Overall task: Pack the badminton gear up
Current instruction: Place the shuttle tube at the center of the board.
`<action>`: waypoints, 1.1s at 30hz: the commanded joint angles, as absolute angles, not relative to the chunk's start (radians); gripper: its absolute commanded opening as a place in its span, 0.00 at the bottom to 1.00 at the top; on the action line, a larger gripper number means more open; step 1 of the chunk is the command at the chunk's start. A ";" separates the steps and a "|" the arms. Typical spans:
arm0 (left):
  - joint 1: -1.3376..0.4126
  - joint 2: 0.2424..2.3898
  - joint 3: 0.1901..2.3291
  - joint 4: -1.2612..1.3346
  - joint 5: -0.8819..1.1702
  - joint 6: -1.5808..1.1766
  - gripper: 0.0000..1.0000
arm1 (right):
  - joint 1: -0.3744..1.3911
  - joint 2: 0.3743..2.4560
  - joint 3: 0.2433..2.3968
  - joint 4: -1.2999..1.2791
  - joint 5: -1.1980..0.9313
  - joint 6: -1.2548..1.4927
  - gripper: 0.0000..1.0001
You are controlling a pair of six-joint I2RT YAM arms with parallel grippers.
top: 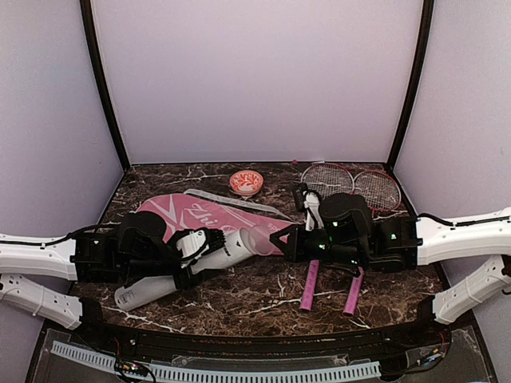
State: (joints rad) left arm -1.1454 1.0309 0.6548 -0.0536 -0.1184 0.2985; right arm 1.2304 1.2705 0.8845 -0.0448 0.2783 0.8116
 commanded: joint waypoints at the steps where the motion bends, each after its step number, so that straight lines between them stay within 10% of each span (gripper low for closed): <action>1: -1.143 1.012 0.644 -0.006 -0.095 0.275 0.64 | 1.239 1.292 0.927 -0.025 0.260 0.792 0.00; 33: -1.143 1.008 0.644 0.008 -0.078 0.268 0.64 | 1.239 1.355 0.928 0.077 0.181 0.781 0.00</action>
